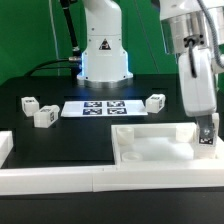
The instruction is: Assemble square table
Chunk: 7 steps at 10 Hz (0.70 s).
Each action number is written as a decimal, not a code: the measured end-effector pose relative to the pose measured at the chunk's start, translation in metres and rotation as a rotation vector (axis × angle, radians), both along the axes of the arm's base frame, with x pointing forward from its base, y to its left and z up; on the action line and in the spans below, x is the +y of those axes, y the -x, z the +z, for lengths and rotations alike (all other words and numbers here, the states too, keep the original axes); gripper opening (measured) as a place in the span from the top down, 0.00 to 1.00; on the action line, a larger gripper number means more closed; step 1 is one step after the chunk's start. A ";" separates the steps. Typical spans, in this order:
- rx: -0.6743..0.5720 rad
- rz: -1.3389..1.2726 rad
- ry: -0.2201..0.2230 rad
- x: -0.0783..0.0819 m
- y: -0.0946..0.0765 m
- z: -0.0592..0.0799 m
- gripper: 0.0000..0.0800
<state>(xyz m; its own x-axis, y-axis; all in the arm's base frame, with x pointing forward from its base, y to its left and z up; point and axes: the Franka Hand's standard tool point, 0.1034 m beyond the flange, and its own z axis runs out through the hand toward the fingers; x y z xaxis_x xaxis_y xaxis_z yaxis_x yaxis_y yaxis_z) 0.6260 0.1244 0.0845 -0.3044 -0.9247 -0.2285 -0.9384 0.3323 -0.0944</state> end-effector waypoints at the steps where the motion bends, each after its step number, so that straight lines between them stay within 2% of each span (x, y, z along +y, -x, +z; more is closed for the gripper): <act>1: -0.014 0.021 -0.003 0.002 0.003 0.013 0.19; 2: -0.034 0.029 -0.005 0.003 0.007 0.027 0.19; 3: -0.044 0.030 -0.003 0.003 0.011 0.032 0.19; 4: -0.038 0.032 -0.001 0.003 0.012 0.028 0.19; 7: -0.038 0.035 0.000 0.003 0.012 0.027 0.19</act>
Offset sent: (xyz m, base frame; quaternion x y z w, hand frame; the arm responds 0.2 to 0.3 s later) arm 0.0000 0.0000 0.0000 0.0000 0.0000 0.0000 1.0000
